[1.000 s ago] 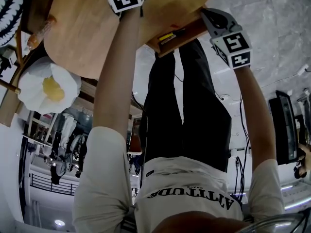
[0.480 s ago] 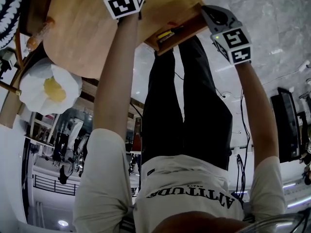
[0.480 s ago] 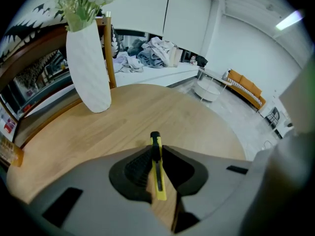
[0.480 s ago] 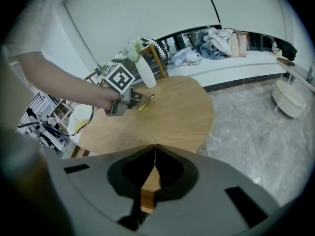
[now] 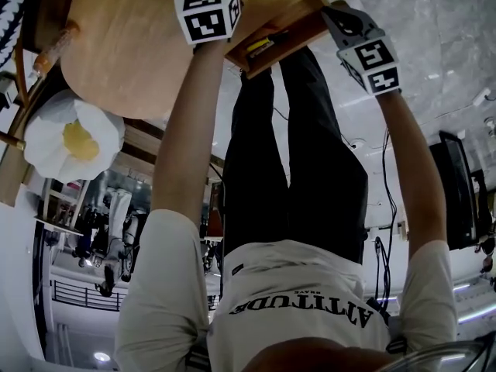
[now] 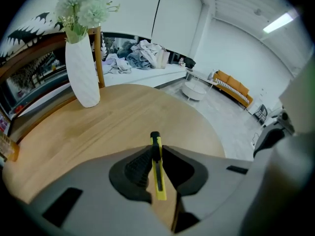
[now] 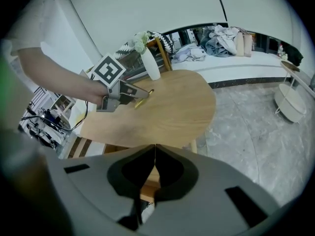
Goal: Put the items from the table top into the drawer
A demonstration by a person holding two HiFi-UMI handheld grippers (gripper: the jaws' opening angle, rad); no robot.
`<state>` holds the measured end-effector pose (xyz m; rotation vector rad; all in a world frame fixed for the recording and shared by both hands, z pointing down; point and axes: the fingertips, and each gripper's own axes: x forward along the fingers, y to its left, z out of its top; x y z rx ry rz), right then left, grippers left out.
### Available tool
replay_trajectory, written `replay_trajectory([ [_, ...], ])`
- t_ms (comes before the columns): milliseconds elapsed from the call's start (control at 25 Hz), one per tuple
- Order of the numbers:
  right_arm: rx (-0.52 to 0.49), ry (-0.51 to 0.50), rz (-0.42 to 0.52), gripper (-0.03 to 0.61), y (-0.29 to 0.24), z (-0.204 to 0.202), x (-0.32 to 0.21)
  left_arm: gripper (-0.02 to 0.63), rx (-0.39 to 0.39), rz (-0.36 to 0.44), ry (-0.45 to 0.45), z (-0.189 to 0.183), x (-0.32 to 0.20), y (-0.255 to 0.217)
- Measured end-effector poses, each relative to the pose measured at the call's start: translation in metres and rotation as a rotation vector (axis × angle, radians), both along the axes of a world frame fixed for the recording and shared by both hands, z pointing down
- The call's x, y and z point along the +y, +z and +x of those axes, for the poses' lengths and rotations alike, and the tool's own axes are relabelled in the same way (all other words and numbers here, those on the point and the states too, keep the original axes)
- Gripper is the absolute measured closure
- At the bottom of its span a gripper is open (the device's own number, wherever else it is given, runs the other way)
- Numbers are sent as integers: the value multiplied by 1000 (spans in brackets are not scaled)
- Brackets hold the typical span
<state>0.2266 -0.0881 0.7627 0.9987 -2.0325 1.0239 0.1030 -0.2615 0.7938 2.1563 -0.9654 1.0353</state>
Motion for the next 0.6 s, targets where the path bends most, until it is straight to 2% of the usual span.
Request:
replay_trajectory([
  [200,1,-8,6,558,-1,-5,6,535,-15,7,79,-1,30,1],
  [600,-16,14,8,558,1,-15,11,535,14,-18,203,7,105,-7],
])
